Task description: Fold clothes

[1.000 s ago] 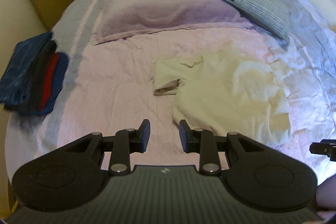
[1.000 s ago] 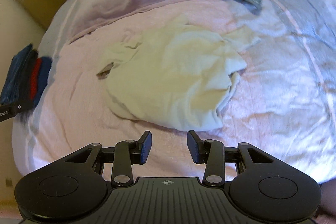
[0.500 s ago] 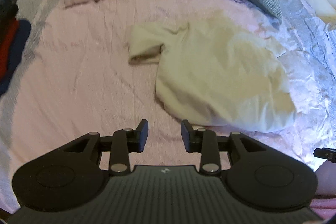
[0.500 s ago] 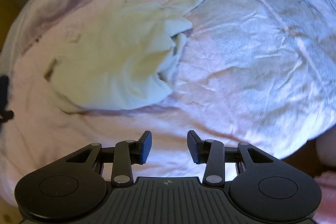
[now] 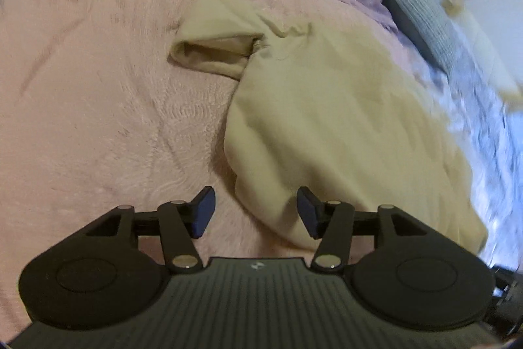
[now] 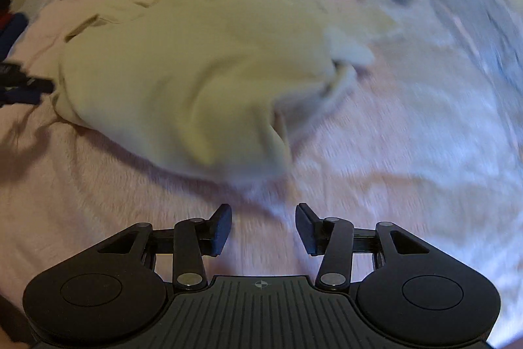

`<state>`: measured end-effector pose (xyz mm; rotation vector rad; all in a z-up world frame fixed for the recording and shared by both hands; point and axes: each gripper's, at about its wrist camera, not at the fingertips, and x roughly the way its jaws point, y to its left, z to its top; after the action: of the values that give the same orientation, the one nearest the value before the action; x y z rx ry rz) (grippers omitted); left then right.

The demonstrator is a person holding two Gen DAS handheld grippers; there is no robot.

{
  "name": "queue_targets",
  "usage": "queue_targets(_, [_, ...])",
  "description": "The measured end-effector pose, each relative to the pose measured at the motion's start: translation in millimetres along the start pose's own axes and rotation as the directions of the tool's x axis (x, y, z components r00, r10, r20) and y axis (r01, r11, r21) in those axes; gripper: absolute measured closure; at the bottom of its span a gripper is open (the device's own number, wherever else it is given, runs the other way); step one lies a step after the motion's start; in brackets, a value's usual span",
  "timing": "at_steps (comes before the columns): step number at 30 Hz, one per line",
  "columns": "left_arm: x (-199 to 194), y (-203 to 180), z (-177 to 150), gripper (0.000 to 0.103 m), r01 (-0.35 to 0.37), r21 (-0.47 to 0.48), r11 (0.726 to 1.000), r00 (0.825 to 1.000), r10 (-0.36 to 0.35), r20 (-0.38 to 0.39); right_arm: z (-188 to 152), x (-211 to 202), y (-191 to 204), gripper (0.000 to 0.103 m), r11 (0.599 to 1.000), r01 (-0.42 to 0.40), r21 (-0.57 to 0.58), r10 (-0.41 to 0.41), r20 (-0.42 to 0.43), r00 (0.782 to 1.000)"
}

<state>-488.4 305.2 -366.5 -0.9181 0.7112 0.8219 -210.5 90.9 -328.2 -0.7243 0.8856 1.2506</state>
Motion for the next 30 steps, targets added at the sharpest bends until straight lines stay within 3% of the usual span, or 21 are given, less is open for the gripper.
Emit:
queue_targets(1, [6, 1, 0, 0.058, 0.012, -0.02, 1.0, 1.0, -0.012, 0.001, 0, 3, 3, 0.055, 0.999, 0.006, -0.033, -0.005, 0.034, 0.999])
queue_targets(3, [10, -2, 0, 0.102, 0.051, -0.032, 0.998, 0.999, -0.052, -0.012, 0, 5, 9, 0.055, 0.995, 0.013, -0.098, -0.003, 0.109, 0.994])
queue_targets(4, [9, -4, 1, 0.101, 0.069, -0.032, 0.997, 0.997, -0.07, -0.019, 0, 3, 9, 0.056, 0.992, 0.002, -0.128, 0.017, 0.147, 0.989])
queue_targets(6, [-2, -11, 7, 0.102, 0.105, -0.025, 0.994, 0.994, -0.106, -0.012, 5, -4, 8, 0.1, 0.984, -0.055, -0.167, 0.084, 0.173, 0.981])
queue_targets(9, [-39, -23, 21, 0.102, 0.179, -0.007, 0.984, 0.983, -0.178, 0.038, 25, -32, -5, 0.101, 0.968, -0.181, -0.176, 0.212, 0.184, 0.96])
queue_targets(11, [-78, -33, 43, 0.102, 0.257, 0.004, 0.966, 0.962, -0.256, 0.094, 44, -62, -27, 0.101, 0.948, -0.298, -0.107, 0.315, 0.219, 0.923])
queue_targets(14, [-124, -53, 89, 0.102, 0.324, 0.06, 0.944, 0.922, -0.329, 0.202, 81, -105, -77, 0.101, 0.865, -0.494, 0.081, 0.439, 0.352, 0.827])
queue_targets(16, [-126, -66, 123, 0.098, 0.278, 0.093, 0.956, 0.918, -0.293, 0.266, 107, -112, -113, 0.101, 0.783, -0.581, 0.223, 0.44, 0.462, 0.77])
queue_targets(17, [-115, -70, 140, 0.09, 0.247, 0.083, 0.966, 0.925, -0.26, 0.277, 120, -108, -130, 0.101, 0.733, -0.606, 0.308, 0.42, 0.497, 0.76])
queue_targets(18, [-102, -74, 153, 0.088, 0.219, 0.071, 0.973, 0.936, -0.23, 0.267, 132, -95, -144, 0.096, 0.68, -0.611, 0.405, 0.394, 0.502, 0.77])
queue_targets(19, [-89, -76, 158, 0.088, 0.175, 0.06, 0.983, 0.95, -0.185, 0.251, 143, -78, -157, 0.085, 0.632, -0.589, 0.504, 0.363, 0.478, 0.8])
queue_targets(20, [-75, -78, 162, 0.088, 0.131, 0.051, 0.99, 0.962, -0.139, 0.234, 151, -63, -166, 0.059, 0.608, -0.53, 0.591, 0.319, 0.429, 0.845])
queue_targets(21, [-62, -80, 167, 0.088, 0.086, 0.042, 0.995, 0.972, -0.093, 0.216, 155, -51, -170, 0.041, 0.611, -0.456, 0.648, 0.265, 0.375, 0.888])
queue_targets(22, [-53, -77, 162, 0.086, 0.066, 0.045, 0.997, 0.979, -0.074, 0.192, 154, -42, -171, 0.041, 0.627, -0.407, 0.664, 0.233, 0.339, 0.911])
queue_targets(24, [-39, -65, 140, 0.075, 0.043, 0.029, 0.999, 0.991, -0.046, 0.128, 140, -30, -169, 0.041, 0.662, -0.373, 0.651, 0.232, 0.295, 0.927])
queue_targets(26, [-23, -47, 110, 0.074, 0.008, -0.002, 1.0, 0.999, -0.008, 0.044, 109, -17, -166, 0.041, 0.664, -0.331, 0.671, 0.25, 0.219, 0.943])
queue_targets(30, [-4, -20, 62, 0.072, -0.036, -0.068, 0.997, 0.997, 0.032, -0.067, 47, 10, -161, 0.041, 0.663, -0.249, 0.706, 0.283, 0.072, 0.956])
